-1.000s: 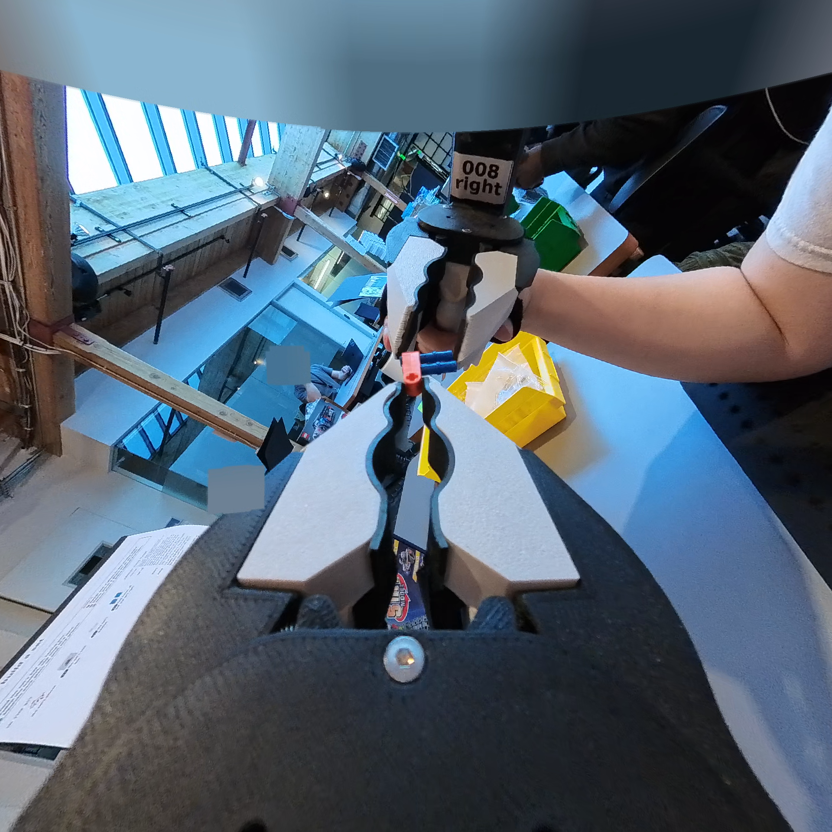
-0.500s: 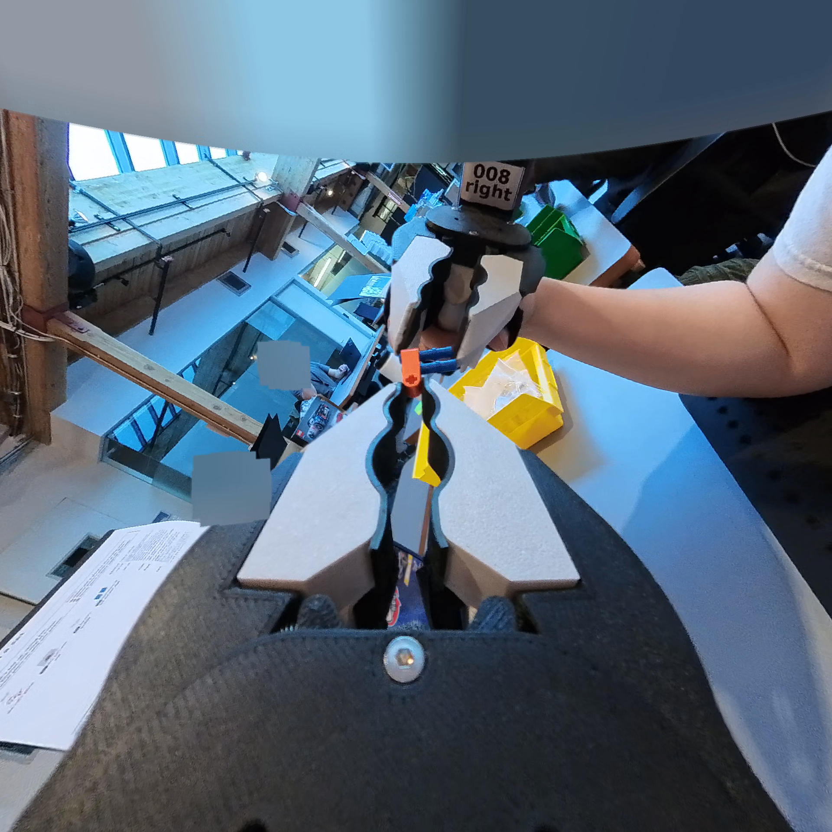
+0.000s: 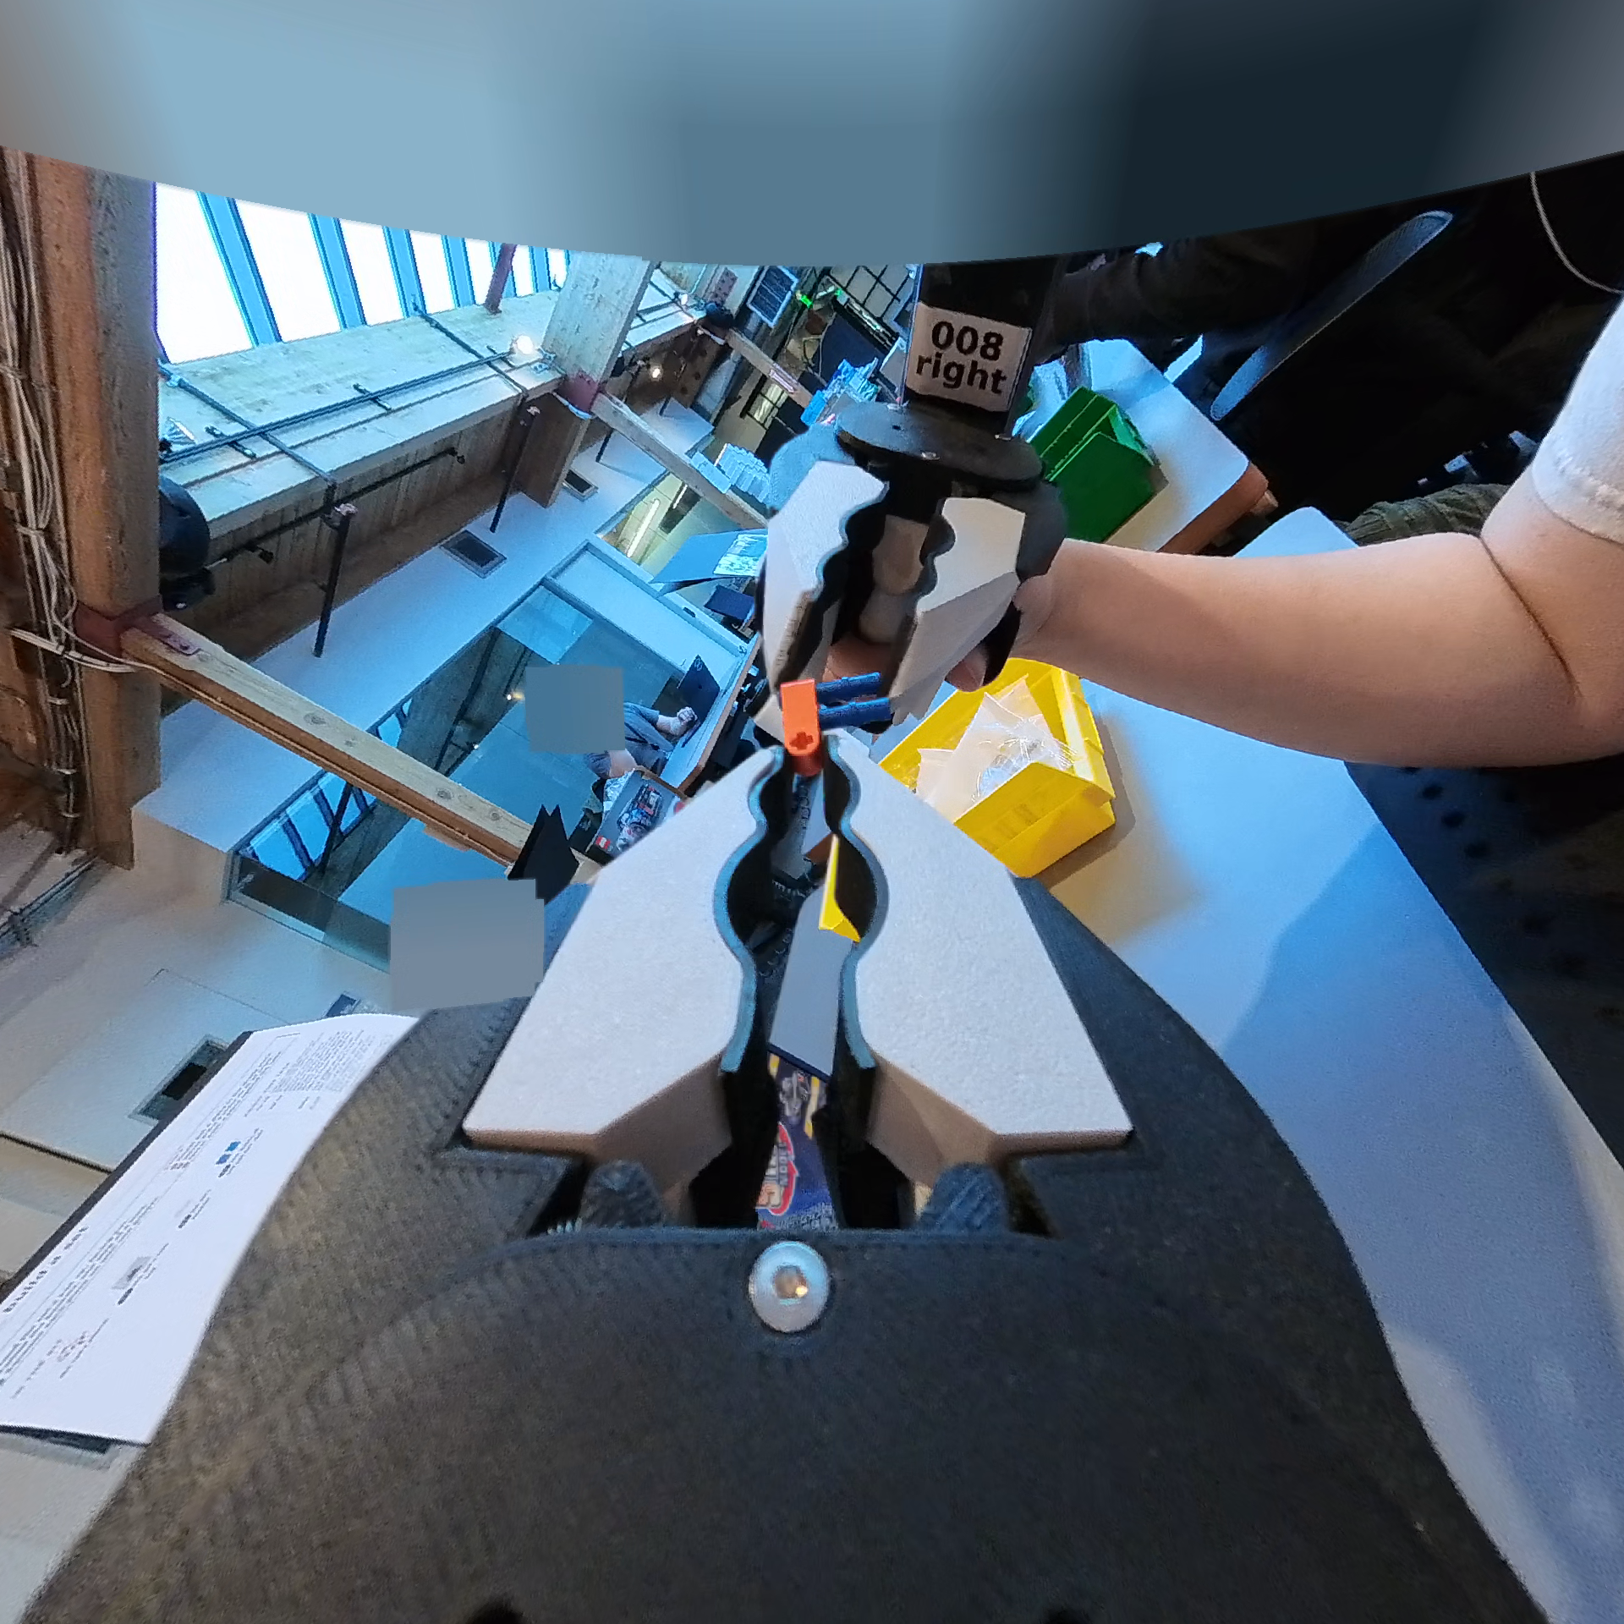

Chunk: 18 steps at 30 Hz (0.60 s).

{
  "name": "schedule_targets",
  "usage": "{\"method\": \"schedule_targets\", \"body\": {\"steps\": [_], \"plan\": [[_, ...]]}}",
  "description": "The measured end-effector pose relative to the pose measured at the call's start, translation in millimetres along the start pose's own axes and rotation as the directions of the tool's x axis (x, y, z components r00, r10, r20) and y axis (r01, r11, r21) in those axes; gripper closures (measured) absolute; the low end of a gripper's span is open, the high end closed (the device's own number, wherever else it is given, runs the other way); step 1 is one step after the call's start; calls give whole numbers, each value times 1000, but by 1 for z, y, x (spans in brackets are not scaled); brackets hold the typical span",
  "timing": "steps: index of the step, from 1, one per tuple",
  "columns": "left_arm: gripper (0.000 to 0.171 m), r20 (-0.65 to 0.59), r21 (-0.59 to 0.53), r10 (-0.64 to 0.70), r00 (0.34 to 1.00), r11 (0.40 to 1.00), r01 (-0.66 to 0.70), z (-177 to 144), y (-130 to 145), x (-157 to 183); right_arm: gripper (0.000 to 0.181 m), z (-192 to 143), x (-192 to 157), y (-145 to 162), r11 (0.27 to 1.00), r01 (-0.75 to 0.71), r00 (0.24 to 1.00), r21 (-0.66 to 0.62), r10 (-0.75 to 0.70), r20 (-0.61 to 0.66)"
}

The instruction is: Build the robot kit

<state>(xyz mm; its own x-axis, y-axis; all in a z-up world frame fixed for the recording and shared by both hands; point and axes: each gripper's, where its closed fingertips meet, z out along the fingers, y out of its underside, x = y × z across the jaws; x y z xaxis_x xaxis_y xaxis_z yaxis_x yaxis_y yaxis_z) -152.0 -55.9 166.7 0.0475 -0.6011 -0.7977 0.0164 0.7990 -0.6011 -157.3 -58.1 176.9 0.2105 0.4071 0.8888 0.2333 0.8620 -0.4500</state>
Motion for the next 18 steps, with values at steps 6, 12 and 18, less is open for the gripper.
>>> {"method": "schedule_targets", "body": {"steps": [6,12,18], "plan": [[167,1,-20,-19,1000,1000,19,2,5,-2,164,0,1,5,1000,1,1000,-7,-1,-5],[167,201,33,-64,978,998,58,1,8,-37,164,0,32,8,939,-310,943,146,323,-75],[167,423,-264,296,856,944,-196,0,38,-63,153,-9,74,32,314,-871,403,378,896,185]]}}
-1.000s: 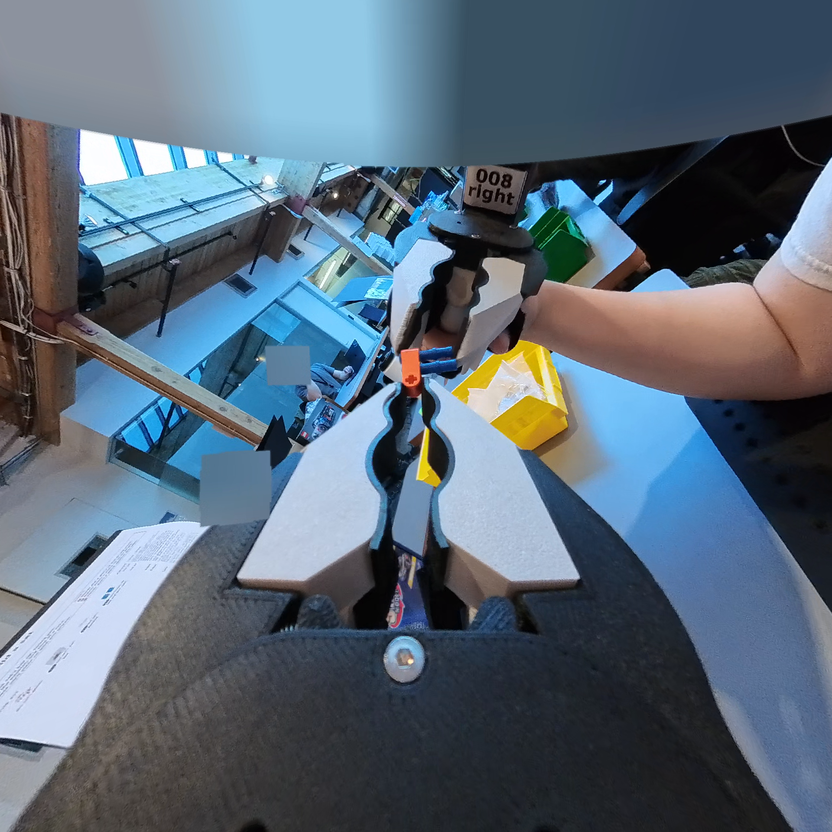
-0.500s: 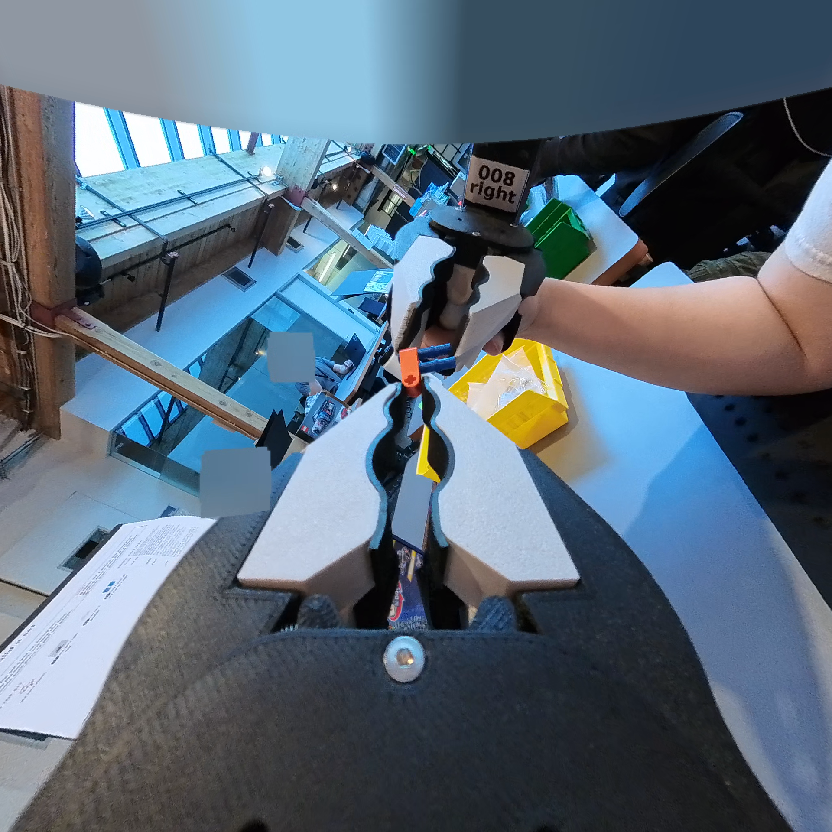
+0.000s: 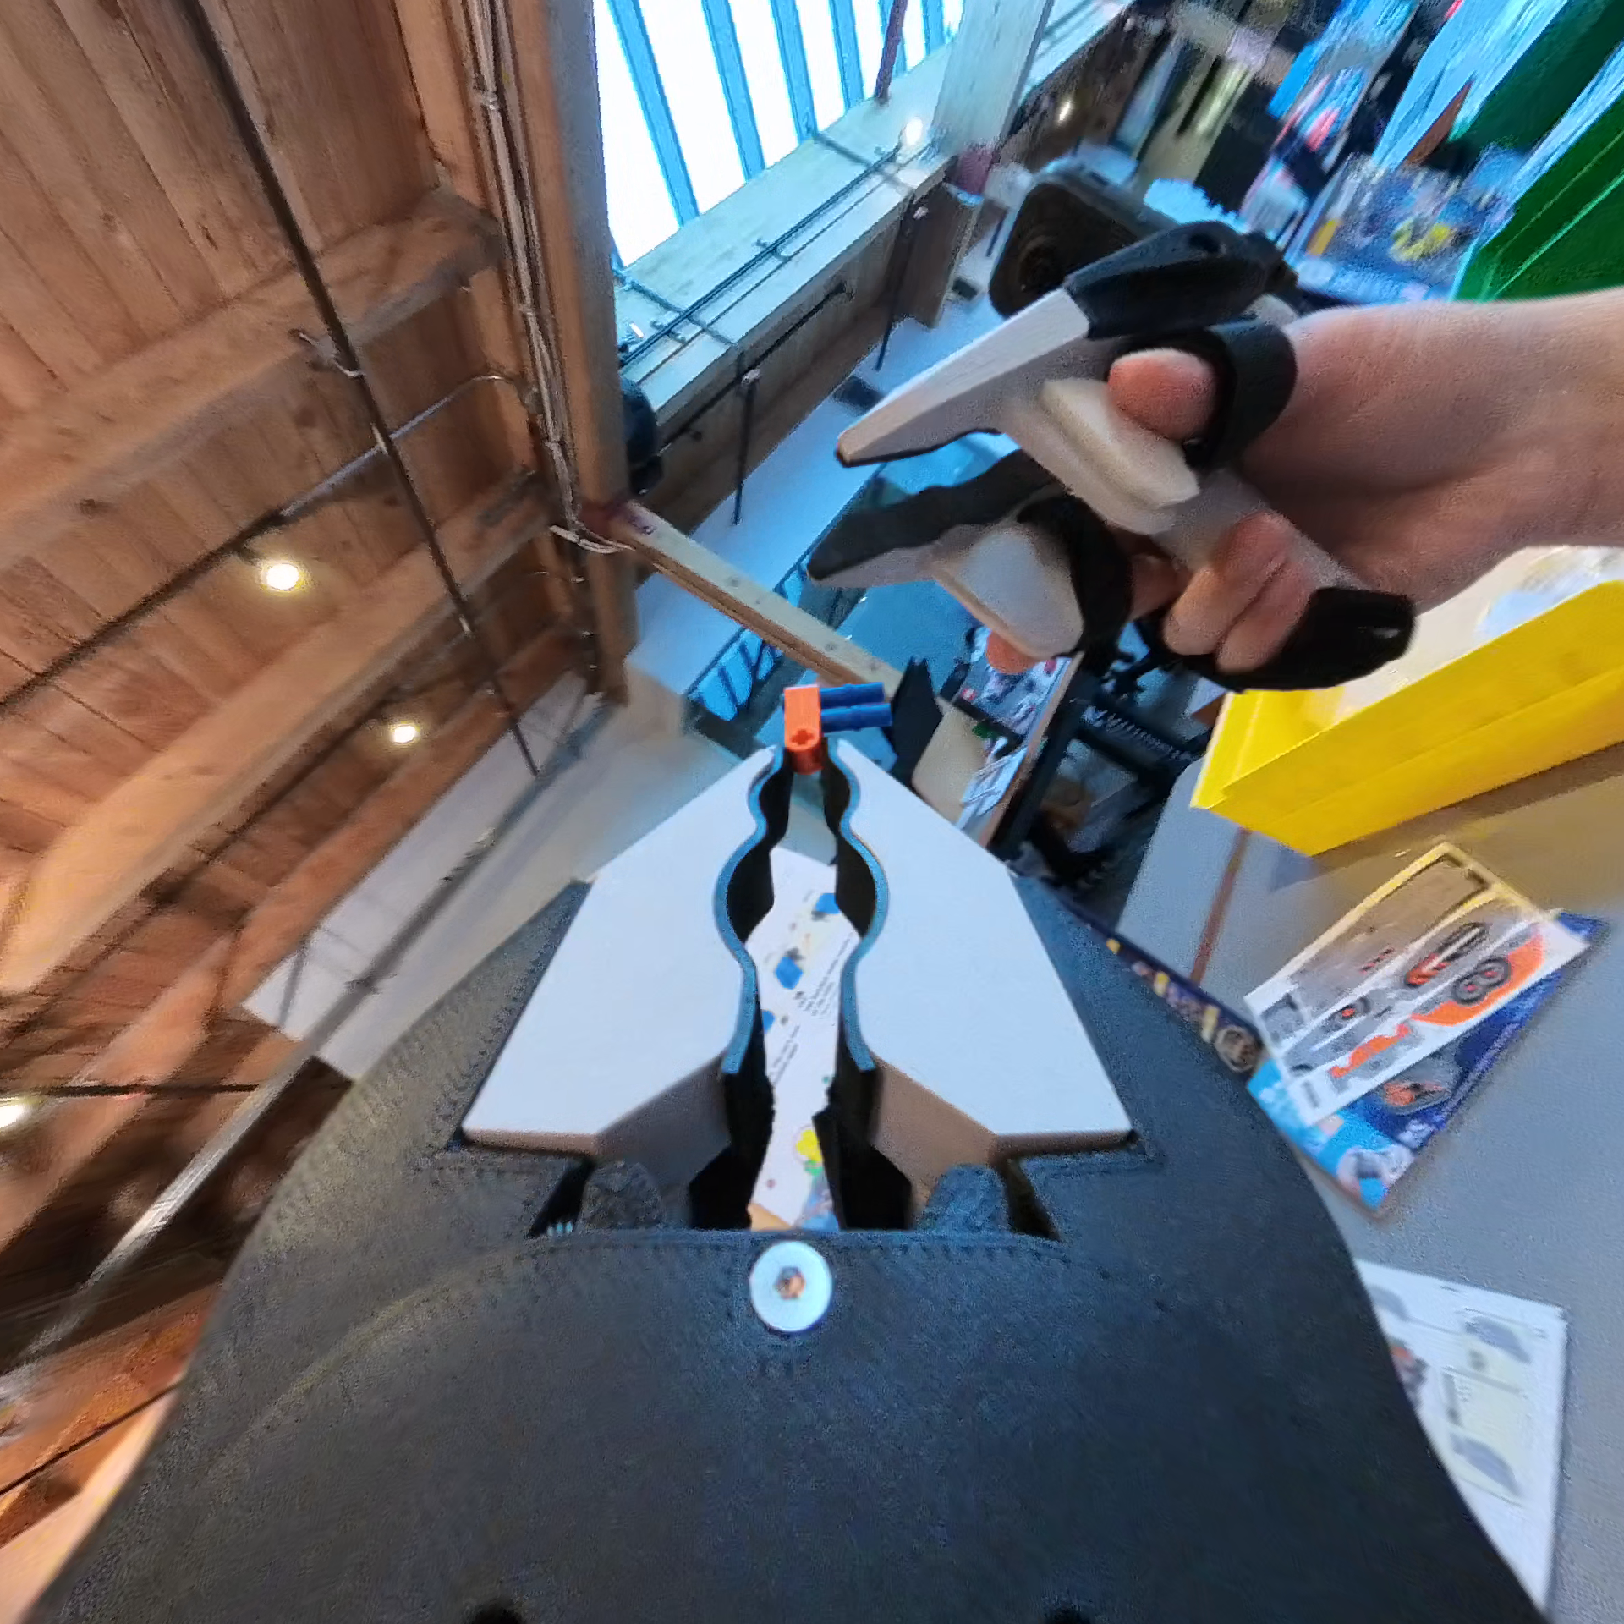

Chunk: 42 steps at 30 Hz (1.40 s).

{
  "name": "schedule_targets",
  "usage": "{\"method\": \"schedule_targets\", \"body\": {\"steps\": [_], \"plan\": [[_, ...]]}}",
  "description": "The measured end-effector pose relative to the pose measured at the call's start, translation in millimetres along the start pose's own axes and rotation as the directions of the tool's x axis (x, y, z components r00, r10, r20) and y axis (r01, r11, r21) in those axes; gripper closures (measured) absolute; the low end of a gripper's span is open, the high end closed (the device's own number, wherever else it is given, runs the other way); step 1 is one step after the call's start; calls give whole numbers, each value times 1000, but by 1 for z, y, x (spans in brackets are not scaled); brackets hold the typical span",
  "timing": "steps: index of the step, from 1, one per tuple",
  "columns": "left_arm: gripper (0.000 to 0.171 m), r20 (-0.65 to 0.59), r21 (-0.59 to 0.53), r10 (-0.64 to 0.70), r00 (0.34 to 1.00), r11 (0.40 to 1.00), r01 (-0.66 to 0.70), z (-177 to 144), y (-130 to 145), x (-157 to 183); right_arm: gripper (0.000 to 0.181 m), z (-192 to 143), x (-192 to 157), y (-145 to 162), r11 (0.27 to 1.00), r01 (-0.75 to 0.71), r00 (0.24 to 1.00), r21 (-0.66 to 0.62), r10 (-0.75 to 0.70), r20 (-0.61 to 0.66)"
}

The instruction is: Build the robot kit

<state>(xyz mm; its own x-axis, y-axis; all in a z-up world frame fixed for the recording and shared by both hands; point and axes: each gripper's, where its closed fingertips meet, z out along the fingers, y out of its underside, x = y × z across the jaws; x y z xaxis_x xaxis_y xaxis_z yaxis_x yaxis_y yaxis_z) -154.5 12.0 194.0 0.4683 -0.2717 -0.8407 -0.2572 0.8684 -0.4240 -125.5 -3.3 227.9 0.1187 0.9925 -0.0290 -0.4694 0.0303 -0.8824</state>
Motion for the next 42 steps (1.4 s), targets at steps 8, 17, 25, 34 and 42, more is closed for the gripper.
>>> {"method": "schedule_targets", "body": {"steps": [8,17,25,34,42], "plan": [[166,-5,-63,187,982,980,-187,9,15,16,156,2,24,38,978,-119,989,-173,101,-106],[166,61,-72,220,974,974,-216,18,11,19,175,6,28,45,964,-232,973,-128,228,-43],[166,-39,-51,131,991,990,-133,18,17,28,176,-3,30,54,964,-148,989,-221,141,-46],[147,-284,-90,-520,805,851,518,15,12,28,176,-10,29,46,980,-21,1000,-198,18,-15],[157,-399,-133,-707,584,674,726,6,8,22,176,-4,20,52,977,82,996,-195,-74,47]]}}
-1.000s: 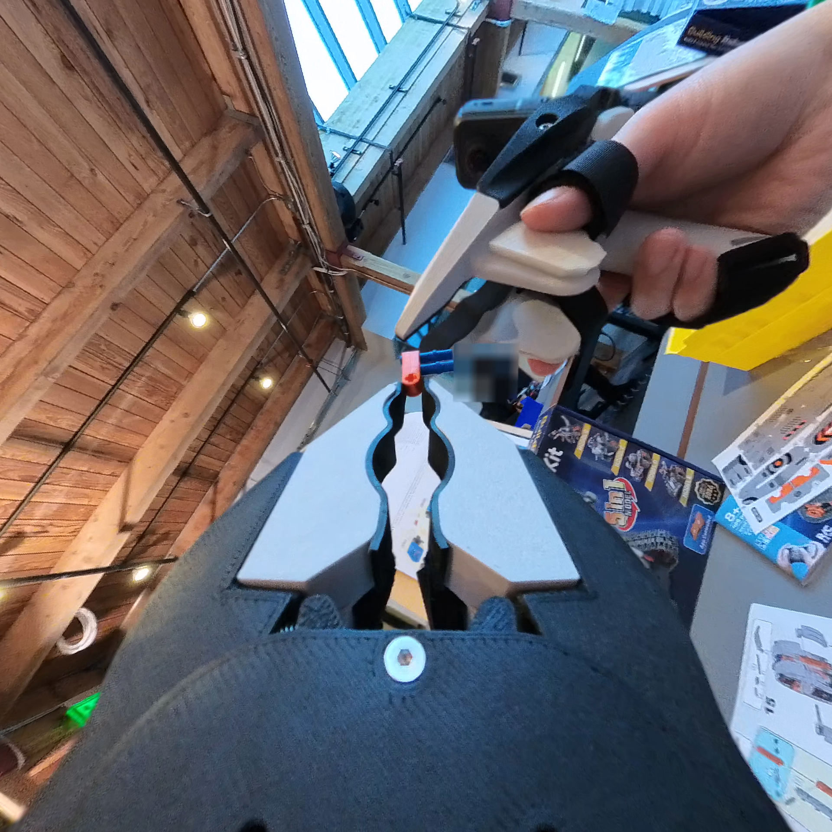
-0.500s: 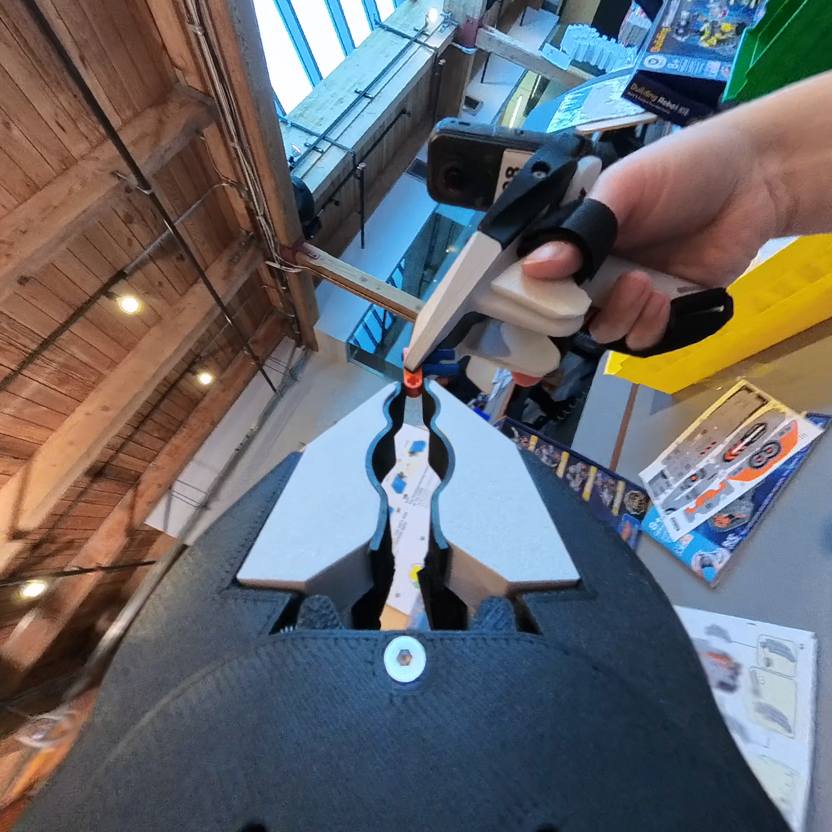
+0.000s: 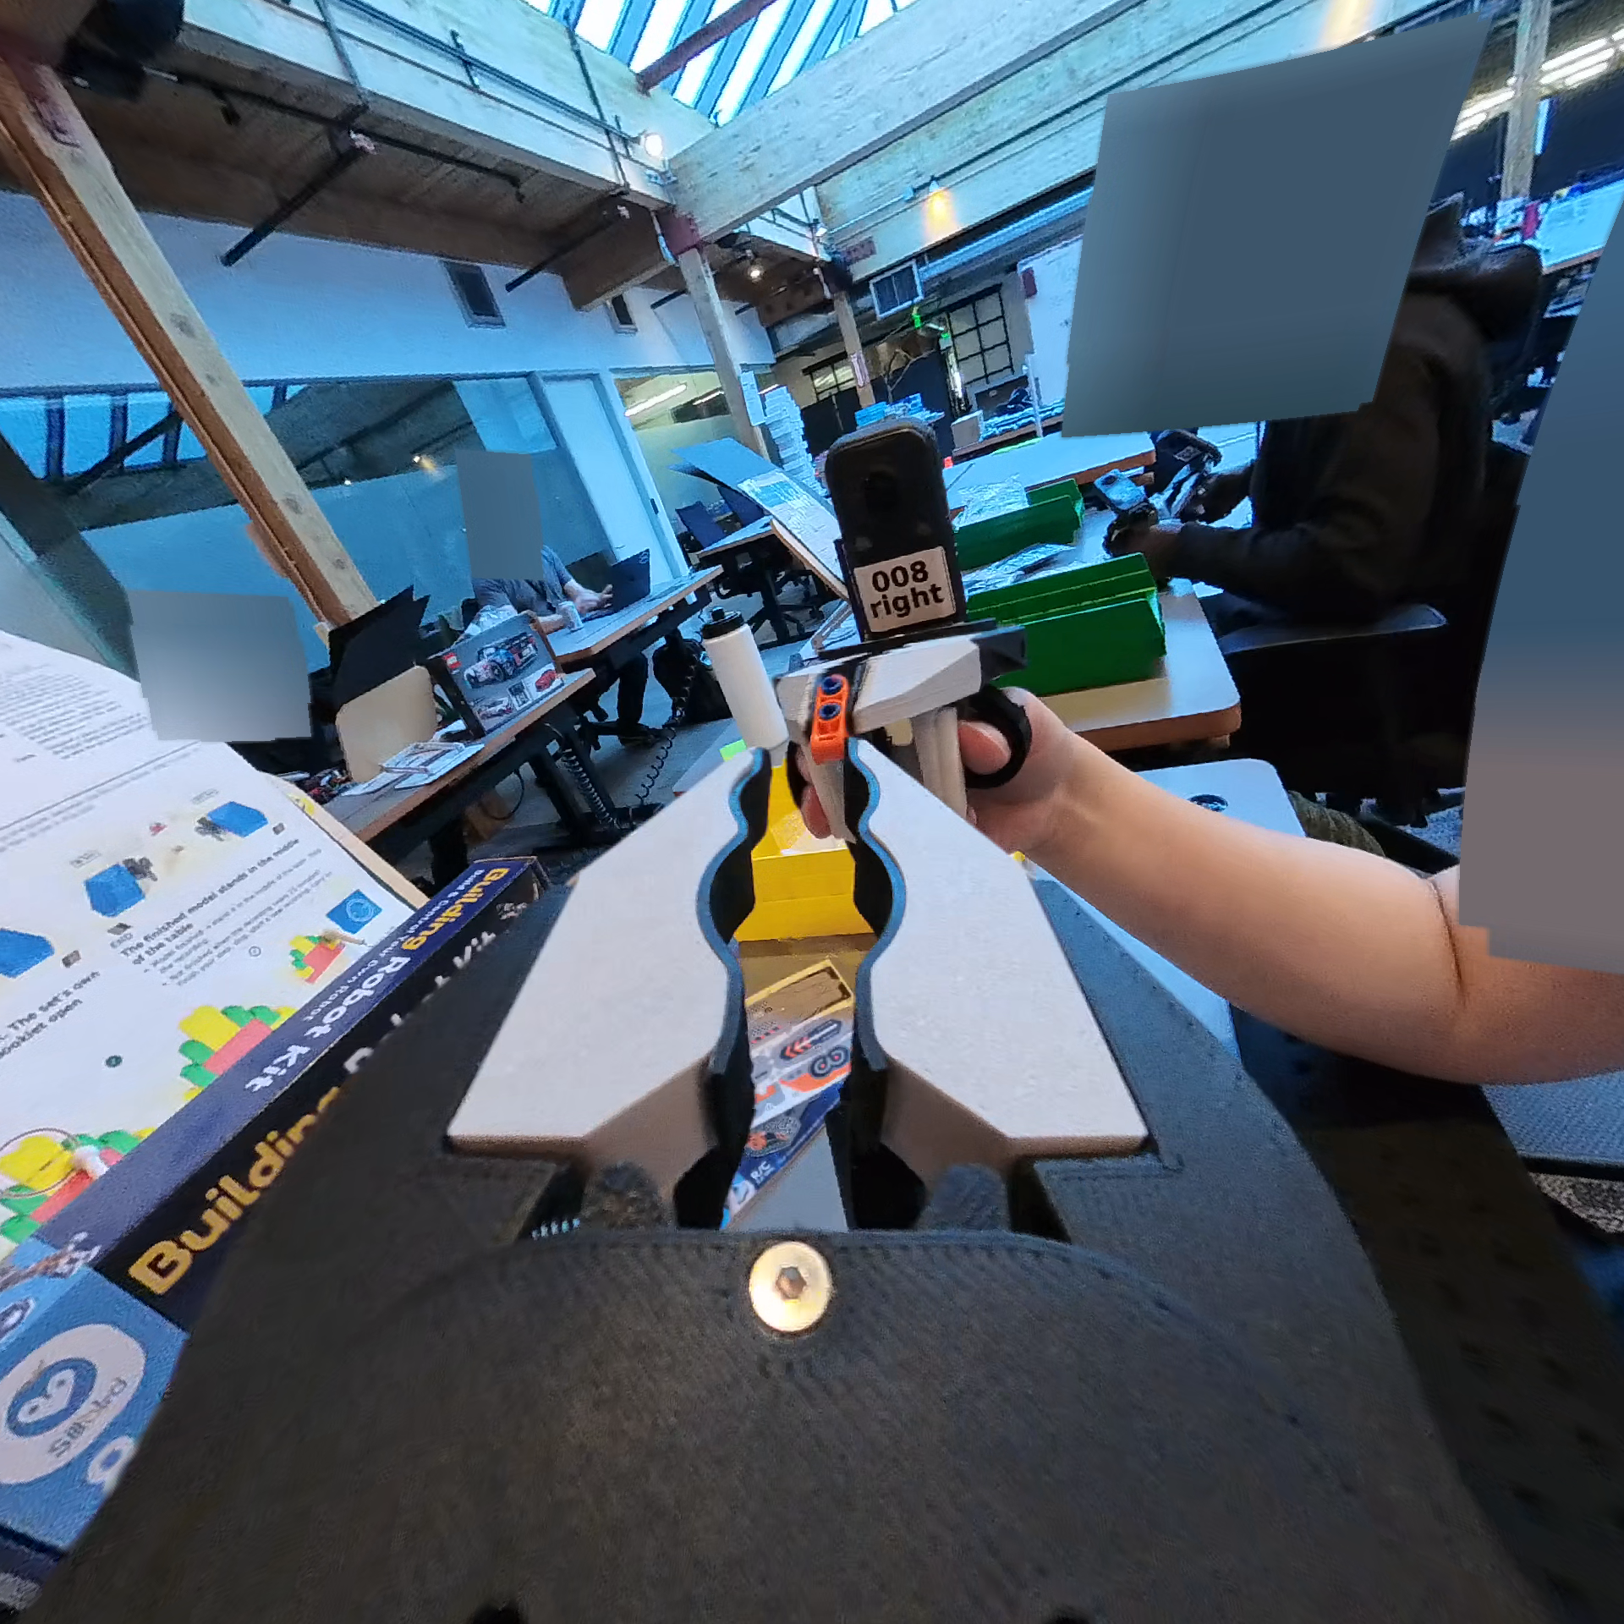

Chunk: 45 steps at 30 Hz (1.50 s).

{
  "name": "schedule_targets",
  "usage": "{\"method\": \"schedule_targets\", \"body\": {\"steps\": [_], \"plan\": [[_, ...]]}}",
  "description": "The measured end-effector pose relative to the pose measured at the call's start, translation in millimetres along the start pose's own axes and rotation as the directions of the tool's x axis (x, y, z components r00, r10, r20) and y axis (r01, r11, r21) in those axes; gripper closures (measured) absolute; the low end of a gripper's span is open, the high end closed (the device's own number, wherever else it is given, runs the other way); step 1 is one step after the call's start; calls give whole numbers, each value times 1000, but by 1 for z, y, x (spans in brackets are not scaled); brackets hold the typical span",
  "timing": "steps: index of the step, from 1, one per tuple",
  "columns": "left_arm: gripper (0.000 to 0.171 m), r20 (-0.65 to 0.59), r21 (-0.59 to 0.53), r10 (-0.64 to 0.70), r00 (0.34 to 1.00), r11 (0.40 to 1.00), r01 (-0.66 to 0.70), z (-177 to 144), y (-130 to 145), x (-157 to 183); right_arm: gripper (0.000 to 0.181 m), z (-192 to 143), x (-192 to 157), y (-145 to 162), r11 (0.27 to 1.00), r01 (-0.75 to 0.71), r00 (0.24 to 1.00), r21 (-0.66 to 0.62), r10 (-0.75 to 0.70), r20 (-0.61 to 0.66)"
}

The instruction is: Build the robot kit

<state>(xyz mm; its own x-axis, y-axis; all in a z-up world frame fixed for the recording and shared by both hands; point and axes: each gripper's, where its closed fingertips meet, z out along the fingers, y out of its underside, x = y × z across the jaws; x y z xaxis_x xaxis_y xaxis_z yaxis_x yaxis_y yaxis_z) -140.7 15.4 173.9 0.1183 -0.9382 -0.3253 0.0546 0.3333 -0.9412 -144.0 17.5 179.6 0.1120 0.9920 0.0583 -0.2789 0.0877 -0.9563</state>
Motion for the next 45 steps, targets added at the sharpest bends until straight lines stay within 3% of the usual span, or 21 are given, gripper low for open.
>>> {"method": "schedule_targets", "body": {"steps": [9,13,18,22,24,26,28,31,33,34,37,41,45], "plan": [[165,-29,-16,8,1000,1000,-9,2,4,4,175,2,1,2,1000,19,1000,10,-19,2],[166,-80,-20,-84,993,996,83,1,5,3,175,2,1,3,998,60,998,-4,-60,-10],[166,-92,39,-242,966,968,246,-7,-1,-14,148,-4,12,8,950,281,944,-136,-299,-141],[166,-118,89,-310,943,943,321,-10,-4,-21,155,-13,24,5,847,453,820,-279,-519,-243],[166,-90,97,-280,956,953,288,-9,-2,-24,155,-10,20,5,875,397,853,-278,-464,-241],[166,-89,91,-265,960,958,273,-6,0,-22,154,-5,13,2,943,263,926,-206,-306,-219],[166,-99,85,-266,959,958,275,-4,1,-19,154,-4,17,-2,975,159,951,-153,-193,-241],[166,-111,86,-270,956,956,280,-3,0,-16,165,-5,17,1,985,106,968,-137,-134,-212],[166,-125,81,-276,953,954,287,-2,0,-14,167,-5,15,5,980,121,970,-159,-151,-189],[165,-136,75,-284,949,952,295,-2,0,-13,177,-5,13,7,974,141,969,-176,-173,-178],[166,-152,76,-303,941,945,317,-2,0,-12,177,-5,13,7,967,167,962,-192,-202,-182],[165,-136,142,-312,940,933,330,-4,-5,-18,178,-1,17,2,994,48,981,-98,-66,-184],[156,-134,151,-260,956,948,279,-7,-4,-19,179,3,15,0,993,-120,989,8,121,-87]]}}
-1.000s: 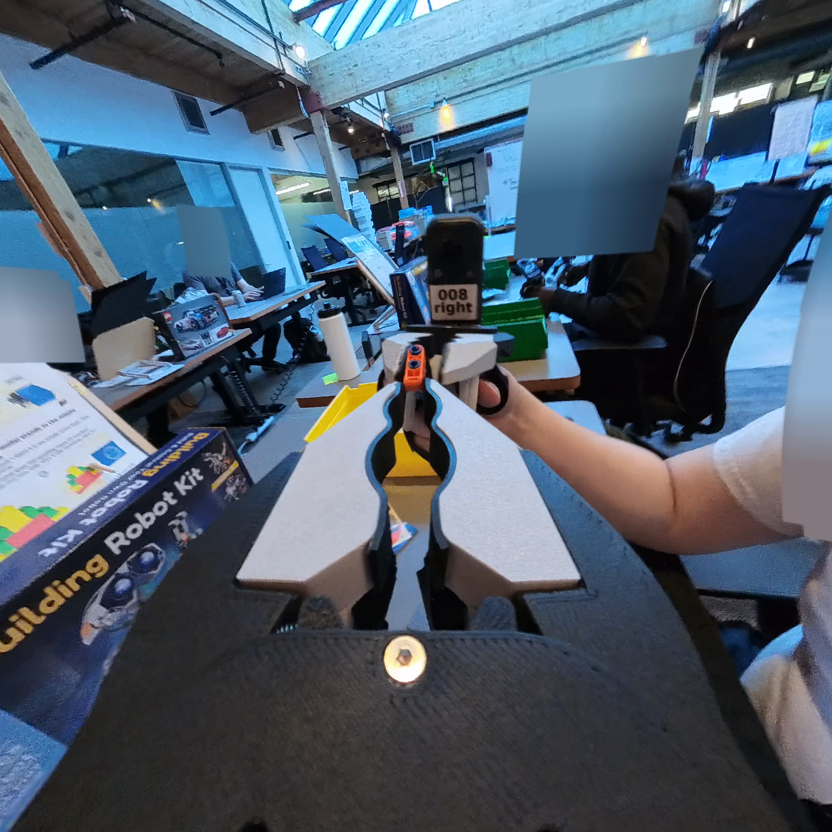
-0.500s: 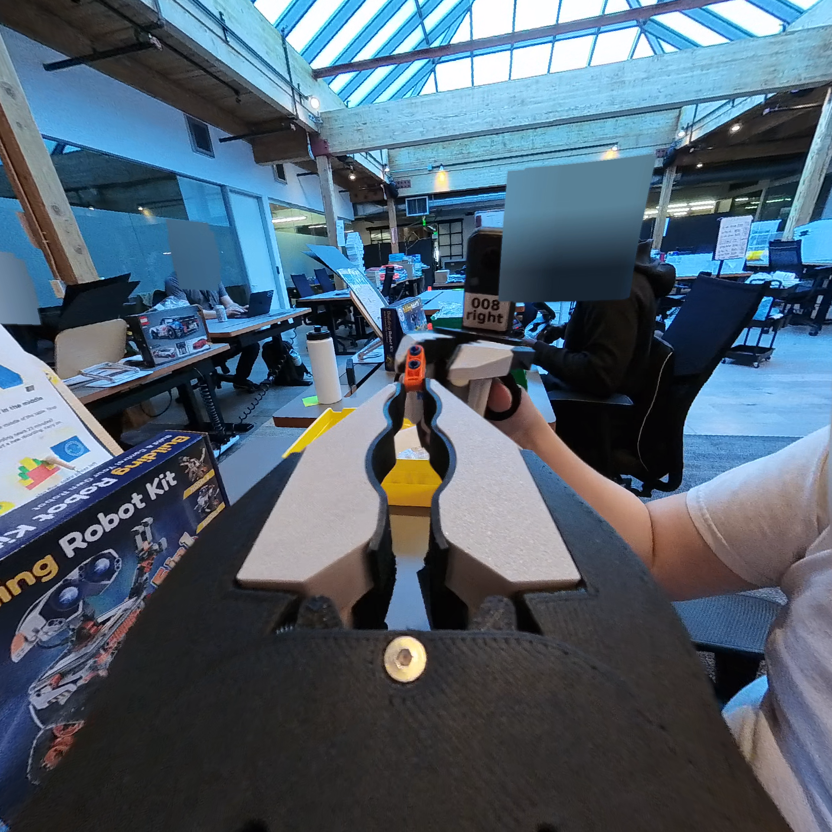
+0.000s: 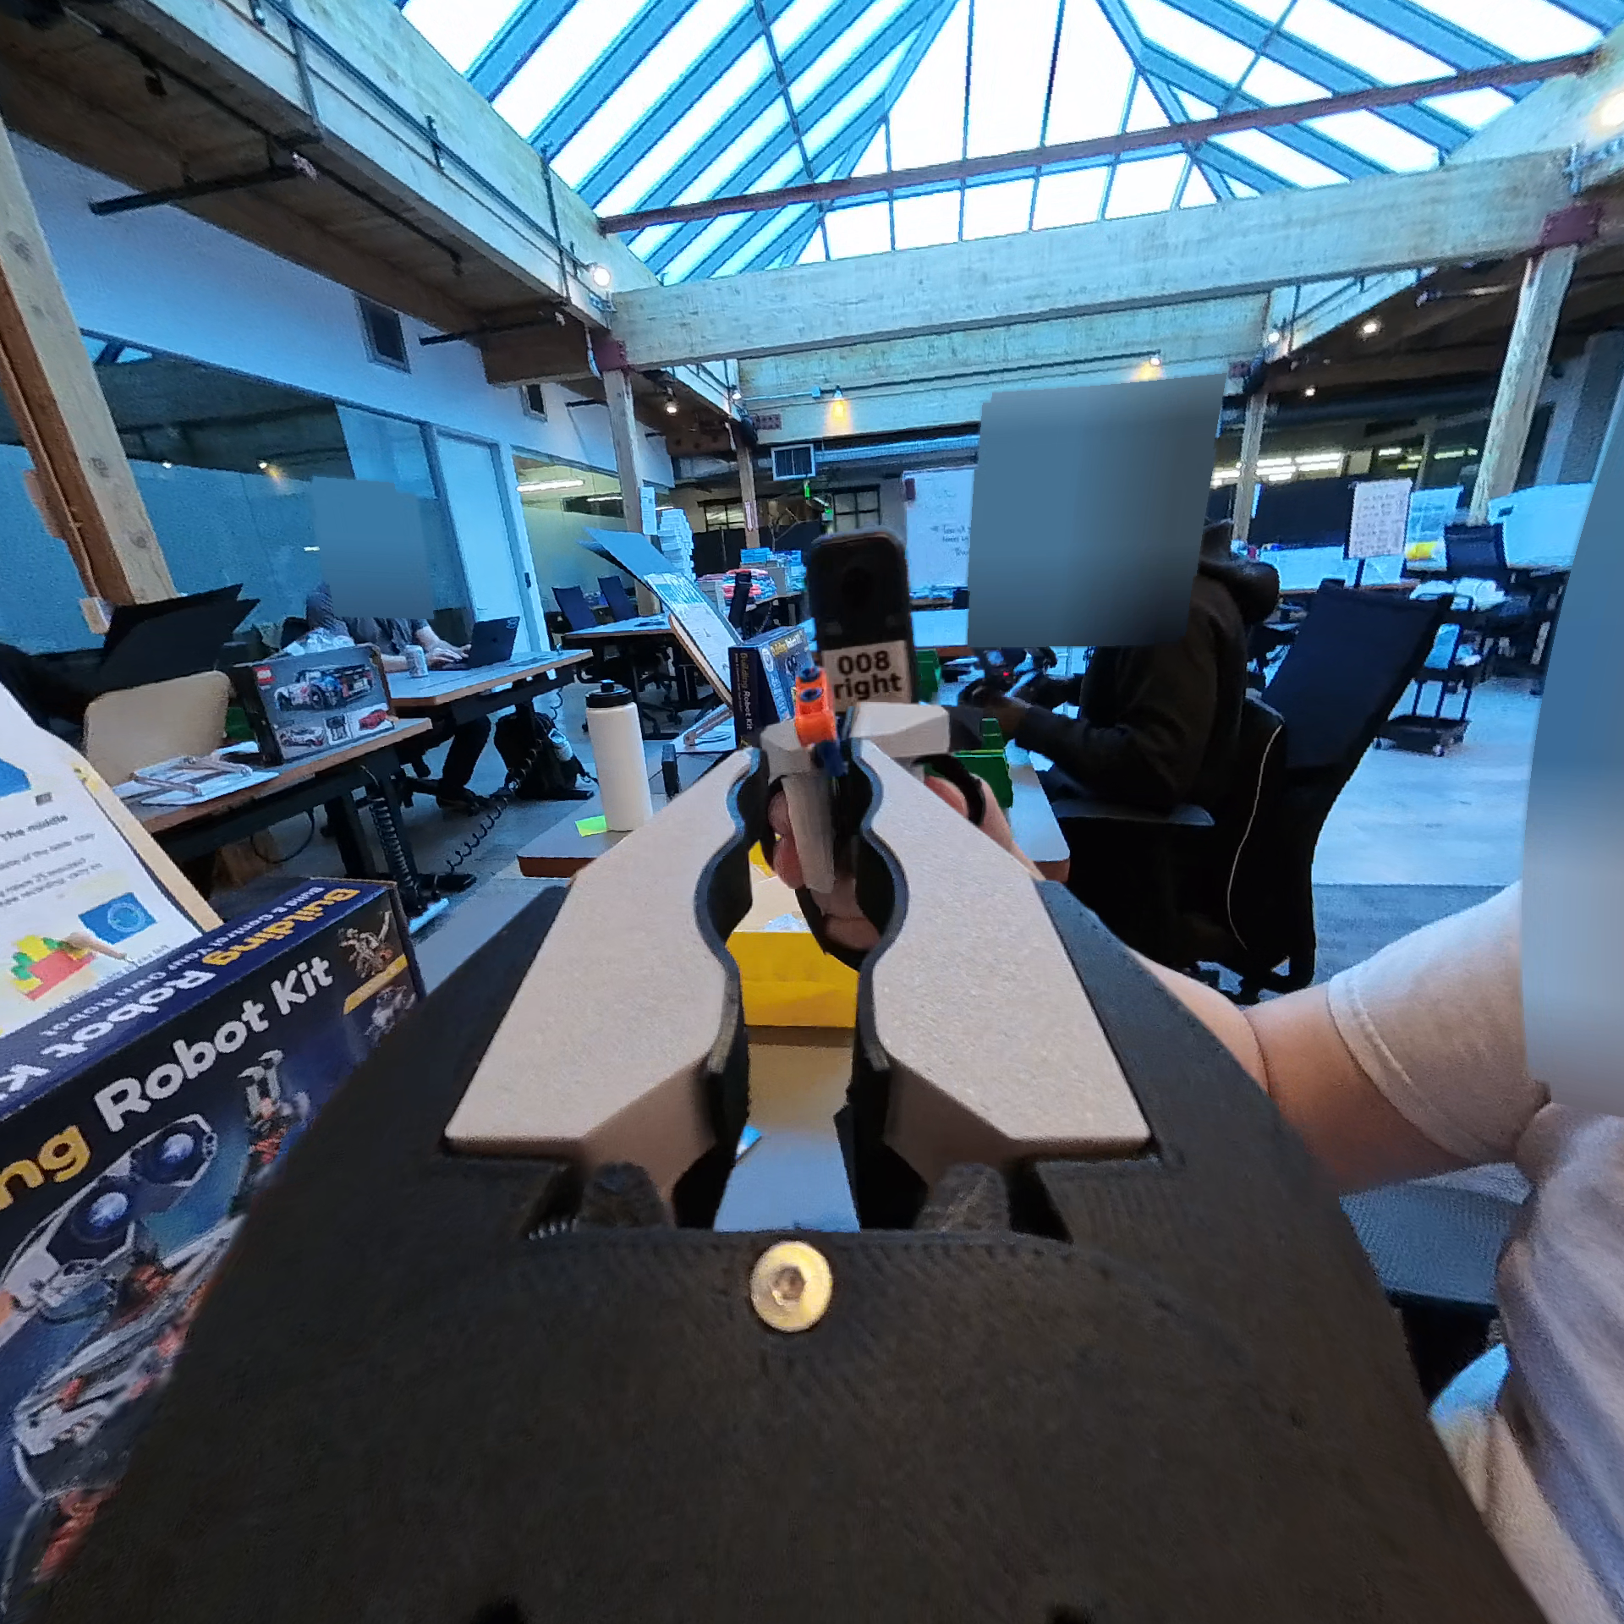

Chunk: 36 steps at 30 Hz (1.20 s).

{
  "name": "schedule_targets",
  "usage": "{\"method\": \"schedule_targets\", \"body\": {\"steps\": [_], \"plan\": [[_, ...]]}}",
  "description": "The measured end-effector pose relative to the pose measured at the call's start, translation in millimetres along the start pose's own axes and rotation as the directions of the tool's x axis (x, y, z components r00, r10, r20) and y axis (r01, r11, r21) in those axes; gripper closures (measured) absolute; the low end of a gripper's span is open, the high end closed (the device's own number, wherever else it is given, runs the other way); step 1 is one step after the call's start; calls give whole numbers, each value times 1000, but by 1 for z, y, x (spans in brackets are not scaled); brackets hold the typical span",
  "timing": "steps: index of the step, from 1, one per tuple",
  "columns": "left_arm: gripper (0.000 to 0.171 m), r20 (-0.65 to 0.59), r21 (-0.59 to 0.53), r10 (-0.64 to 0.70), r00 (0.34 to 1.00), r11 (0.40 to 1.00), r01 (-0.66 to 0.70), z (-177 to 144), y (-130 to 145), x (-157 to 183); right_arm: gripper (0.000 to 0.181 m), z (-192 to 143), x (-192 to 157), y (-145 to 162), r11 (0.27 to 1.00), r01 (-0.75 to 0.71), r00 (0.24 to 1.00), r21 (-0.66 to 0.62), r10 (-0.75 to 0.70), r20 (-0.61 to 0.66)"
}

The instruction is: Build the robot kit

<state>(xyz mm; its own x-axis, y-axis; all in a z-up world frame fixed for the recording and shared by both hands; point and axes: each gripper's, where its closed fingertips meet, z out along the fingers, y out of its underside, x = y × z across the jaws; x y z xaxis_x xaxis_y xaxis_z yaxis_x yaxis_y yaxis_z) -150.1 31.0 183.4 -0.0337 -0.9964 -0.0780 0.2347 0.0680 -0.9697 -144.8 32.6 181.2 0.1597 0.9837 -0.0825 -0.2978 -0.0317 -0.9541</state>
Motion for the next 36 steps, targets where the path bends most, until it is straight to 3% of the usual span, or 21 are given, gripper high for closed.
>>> {"method": "schedule_targets", "body": {"steps": [6,10,12,14,17,21,25,28,36], "plan": [[152,0,61,14,1000,998,-14,-7,-12,-1,179,2,5,5,1000,-6,1000,-2,6,-5],[152,23,36,4,1000,999,-5,-8,-11,-4,179,4,4,5,1000,7,1000,1,-7,-5],[147,77,36,115,990,992,-118,-12,-15,-5,179,4,8,5,1000,-15,999,5,15,-30],[141,180,-50,342,922,939,-339,-16,-12,-9,179,3,11,3,997,-79,996,25,80,-38],[135,237,-206,602,763,798,-566,-16,-5,-7,179,5,15,2,980,-193,980,54,196,-36],[132,271,-372,806,527,592,-715,-7,0,-7,179,10,12,2,960,-272,962,72,274,-19],[140,295,-432,862,412,505,-747,-4,-2,-8,179,17,5,5,962,-268,963,59,269,-10],[147,301,-424,869,393,492,-760,-3,-4,-6,179,19,2,2,965,-248,968,79,250,-11],[149,265,-378,858,439,512,-771,-6,-8,5,178,21,-10,0,989,-141,990,48,141,12]]}}
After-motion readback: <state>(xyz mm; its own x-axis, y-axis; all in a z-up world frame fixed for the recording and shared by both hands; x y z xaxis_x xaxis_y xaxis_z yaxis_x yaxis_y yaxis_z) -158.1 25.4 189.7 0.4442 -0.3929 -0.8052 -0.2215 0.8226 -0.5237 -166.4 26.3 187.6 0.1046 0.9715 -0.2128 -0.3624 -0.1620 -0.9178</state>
